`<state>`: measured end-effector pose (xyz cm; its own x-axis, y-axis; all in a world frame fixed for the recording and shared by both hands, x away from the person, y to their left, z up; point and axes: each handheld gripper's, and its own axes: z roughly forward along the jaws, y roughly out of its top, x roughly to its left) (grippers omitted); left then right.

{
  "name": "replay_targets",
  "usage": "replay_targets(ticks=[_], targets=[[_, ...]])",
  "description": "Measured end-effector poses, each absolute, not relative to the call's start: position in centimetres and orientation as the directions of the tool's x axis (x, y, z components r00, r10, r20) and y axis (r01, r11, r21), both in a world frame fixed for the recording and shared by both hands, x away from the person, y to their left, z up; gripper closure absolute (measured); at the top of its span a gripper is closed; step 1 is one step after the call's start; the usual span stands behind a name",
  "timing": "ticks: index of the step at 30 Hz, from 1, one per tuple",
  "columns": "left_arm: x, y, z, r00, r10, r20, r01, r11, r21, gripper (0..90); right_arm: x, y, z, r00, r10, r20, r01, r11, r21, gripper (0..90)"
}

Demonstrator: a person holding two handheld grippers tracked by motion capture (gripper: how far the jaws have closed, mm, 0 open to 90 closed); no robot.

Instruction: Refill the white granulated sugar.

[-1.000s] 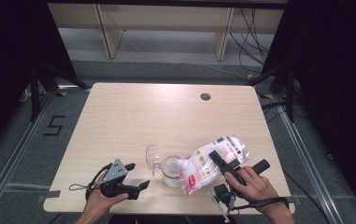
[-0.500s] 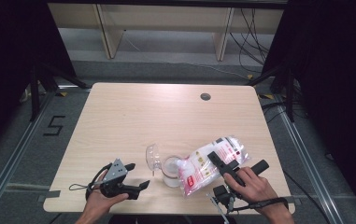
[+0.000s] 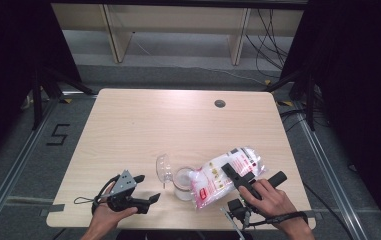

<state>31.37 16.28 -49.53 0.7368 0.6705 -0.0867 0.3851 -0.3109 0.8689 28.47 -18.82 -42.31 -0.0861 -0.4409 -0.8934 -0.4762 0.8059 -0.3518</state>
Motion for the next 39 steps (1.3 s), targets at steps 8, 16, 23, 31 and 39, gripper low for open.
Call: replay_targets(ticks=[8,16,23,31,39], targets=[[31.41,16.3,-49.54,0.74,0.667,-0.088,0.383,-0.309,0.871,16.1,28.42,-18.87,-42.18,-0.092,-0.449,-0.889,-0.472,0.806,-0.358,68.5],[31.4,16.3,-49.53,0.74,0.667,-0.086,0.382,-0.311,0.87,16.0,28.39,-18.87,-42.16,-0.092,-0.454,-0.886,-0.475,0.803,-0.362,68.9],[31.37,16.28,-49.52,0.739,0.669,-0.082,0.382,-0.315,0.869,16.1,28.33,-18.85,-42.16,-0.089,-0.456,-0.885,-0.479,0.799,-0.364,69.1],[31.39,16.27,-49.55,0.741,0.666,-0.087,0.382,-0.312,0.87,16.1,28.35,-18.89,-42.14,-0.089,-0.455,-0.886,-0.48,0.799,-0.362,69.3],[31.37,16.28,-49.52,0.738,0.669,-0.084,0.383,-0.313,0.869,16.0,28.22,-19.01,-42.16,-0.094,-0.44,-0.893,-0.468,0.811,-0.351,69.5]])
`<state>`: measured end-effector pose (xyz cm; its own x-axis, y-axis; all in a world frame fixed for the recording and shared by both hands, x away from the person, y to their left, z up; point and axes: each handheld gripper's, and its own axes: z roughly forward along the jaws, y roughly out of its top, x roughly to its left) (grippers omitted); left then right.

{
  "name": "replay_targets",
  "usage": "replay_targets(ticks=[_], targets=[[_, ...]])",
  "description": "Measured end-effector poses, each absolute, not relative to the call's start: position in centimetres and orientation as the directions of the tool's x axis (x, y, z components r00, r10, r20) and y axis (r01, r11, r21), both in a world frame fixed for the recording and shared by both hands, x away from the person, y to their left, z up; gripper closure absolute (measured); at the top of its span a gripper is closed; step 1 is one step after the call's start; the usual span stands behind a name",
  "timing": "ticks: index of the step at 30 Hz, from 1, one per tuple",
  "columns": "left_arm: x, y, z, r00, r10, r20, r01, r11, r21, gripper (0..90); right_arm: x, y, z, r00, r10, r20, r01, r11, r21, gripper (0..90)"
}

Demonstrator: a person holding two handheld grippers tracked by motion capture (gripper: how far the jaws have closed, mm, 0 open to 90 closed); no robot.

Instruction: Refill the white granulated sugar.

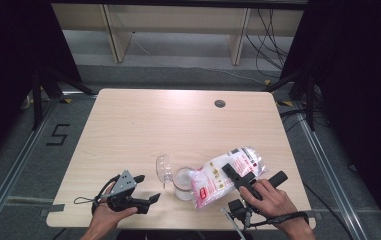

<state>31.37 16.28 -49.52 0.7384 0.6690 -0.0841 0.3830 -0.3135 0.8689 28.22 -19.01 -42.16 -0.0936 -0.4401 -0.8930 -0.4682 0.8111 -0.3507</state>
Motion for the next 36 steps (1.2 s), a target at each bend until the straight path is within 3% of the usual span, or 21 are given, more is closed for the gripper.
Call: replay_targets(ticks=[36], targets=[[31.4,16.28,-49.56,0.74,0.667,-0.089,0.384,-0.311,0.869,16.1,28.11,-19.12,-41.85,-0.093,-0.44,-0.893,-0.471,0.81,-0.35,70.1]])
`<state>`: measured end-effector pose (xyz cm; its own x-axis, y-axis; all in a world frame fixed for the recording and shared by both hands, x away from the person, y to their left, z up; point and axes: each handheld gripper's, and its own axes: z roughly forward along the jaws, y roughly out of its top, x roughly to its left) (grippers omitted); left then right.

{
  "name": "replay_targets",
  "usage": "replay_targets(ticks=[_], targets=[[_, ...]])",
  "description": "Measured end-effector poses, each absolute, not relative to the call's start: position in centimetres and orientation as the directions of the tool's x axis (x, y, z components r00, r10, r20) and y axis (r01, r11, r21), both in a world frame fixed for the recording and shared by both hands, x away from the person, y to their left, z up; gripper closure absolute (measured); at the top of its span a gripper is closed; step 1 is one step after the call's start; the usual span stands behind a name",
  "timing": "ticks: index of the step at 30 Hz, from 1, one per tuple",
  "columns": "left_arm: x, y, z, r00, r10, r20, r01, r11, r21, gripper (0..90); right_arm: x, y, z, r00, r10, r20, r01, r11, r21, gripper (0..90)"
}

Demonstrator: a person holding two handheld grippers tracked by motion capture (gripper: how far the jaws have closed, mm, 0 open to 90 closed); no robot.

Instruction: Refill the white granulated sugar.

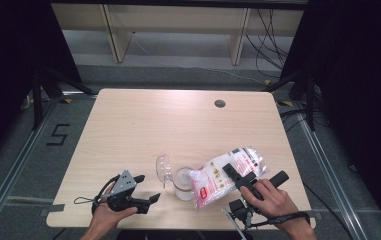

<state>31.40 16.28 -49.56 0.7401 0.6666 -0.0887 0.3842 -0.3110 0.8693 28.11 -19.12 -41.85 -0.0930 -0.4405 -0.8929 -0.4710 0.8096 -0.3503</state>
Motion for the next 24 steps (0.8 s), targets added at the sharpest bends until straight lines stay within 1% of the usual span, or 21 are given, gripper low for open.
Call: replay_targets(ticks=[7,9,18,20,24], targets=[[31.37,16.28,-49.53,0.738,0.67,-0.087,0.385,-0.311,0.869,16.1,28.1,-19.08,-41.87,-0.101,-0.445,-0.89,-0.47,0.81,-0.352,70.2],[31.4,16.28,-49.55,0.739,0.668,-0.091,0.385,-0.308,0.87,16.1,28.17,-18.94,-41.72,-0.093,-0.466,-0.88,-0.48,0.795,-0.37,70.2],[31.42,16.3,-49.53,0.741,0.666,-0.087,0.382,-0.31,0.87,16.1,28.06,-19.04,-41.79,-0.102,-0.45,-0.887,-0.468,0.809,-0.357,70.3],[31.42,16.3,-49.52,0.74,0.667,-0.088,0.382,-0.309,0.871,16.1,28.17,-18.9,-41.7,-0.091,-0.469,-0.879,-0.482,0.793,-0.373,70.3],[31.4,16.3,-49.51,0.74,0.668,-0.083,0.382,-0.314,0.869,16.1,28.14,-18.91,-41.67,-0.091,-0.468,-0.879,-0.481,0.794,-0.373,70.3]])
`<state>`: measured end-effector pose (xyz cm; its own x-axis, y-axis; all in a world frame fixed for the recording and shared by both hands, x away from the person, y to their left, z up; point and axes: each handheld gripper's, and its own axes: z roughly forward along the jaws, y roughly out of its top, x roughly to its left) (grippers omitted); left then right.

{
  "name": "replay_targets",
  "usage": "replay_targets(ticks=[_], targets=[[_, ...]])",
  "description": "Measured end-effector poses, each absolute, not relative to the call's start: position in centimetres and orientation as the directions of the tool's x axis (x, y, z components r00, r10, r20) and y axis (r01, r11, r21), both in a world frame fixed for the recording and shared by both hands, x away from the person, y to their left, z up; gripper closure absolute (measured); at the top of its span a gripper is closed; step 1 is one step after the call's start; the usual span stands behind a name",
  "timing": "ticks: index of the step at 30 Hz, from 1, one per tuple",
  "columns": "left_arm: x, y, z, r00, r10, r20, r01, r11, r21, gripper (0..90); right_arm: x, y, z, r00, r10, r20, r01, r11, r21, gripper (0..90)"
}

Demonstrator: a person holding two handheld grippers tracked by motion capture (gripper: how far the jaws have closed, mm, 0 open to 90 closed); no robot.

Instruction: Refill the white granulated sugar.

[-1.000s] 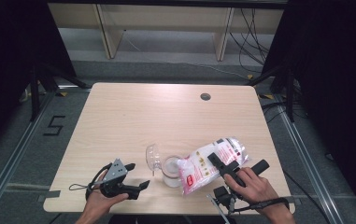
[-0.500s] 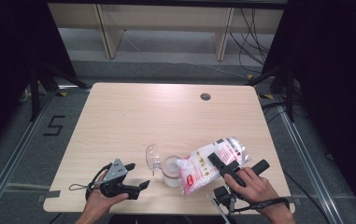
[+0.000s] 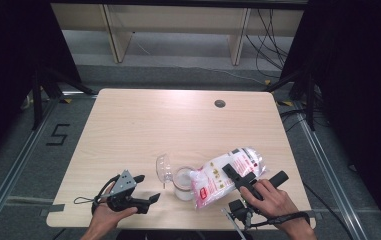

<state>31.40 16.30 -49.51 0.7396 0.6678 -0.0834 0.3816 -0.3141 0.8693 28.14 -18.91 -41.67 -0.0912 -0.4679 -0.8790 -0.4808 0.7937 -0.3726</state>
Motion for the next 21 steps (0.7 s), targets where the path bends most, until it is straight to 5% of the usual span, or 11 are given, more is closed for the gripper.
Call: replay_targets(ticks=[21], targets=[[31.38,16.28,-49.52,0.738,0.669,-0.085,0.384,-0.313,0.869,16.1,27.99,-19.01,-41.65,-0.084,-0.461,-0.883,-0.474,0.799,-0.371,70.5]])
